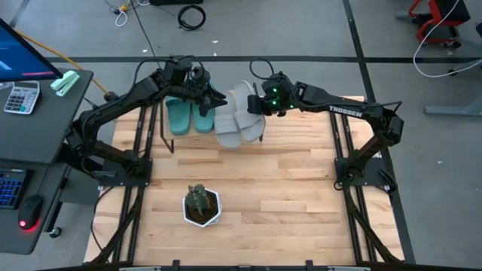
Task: Pick and place slides into the shelf
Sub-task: Put the gray slipper on the shelf
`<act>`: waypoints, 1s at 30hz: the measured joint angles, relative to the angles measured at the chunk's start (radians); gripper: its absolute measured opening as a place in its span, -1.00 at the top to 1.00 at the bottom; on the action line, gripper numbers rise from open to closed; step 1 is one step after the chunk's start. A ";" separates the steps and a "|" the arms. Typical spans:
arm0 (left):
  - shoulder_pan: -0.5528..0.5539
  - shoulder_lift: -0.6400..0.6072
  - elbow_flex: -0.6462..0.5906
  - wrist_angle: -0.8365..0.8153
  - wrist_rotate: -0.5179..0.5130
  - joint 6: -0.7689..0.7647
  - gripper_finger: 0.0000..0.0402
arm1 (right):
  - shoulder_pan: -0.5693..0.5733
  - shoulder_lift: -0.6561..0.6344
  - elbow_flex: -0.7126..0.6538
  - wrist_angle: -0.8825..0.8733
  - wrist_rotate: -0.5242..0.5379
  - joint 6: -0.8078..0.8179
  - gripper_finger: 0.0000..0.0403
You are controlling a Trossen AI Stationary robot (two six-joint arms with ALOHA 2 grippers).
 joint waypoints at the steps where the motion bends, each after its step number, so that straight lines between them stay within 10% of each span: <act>1: 0.000 0.000 0.000 0.000 0.000 0.000 0.18 | -0.002 0.000 0.000 0.000 0.000 -0.001 0.54; 30: 0.000 0.000 0.000 0.009 0.000 -0.011 0.19 | -0.003 0.002 0.000 -0.009 0.017 -0.084 0.13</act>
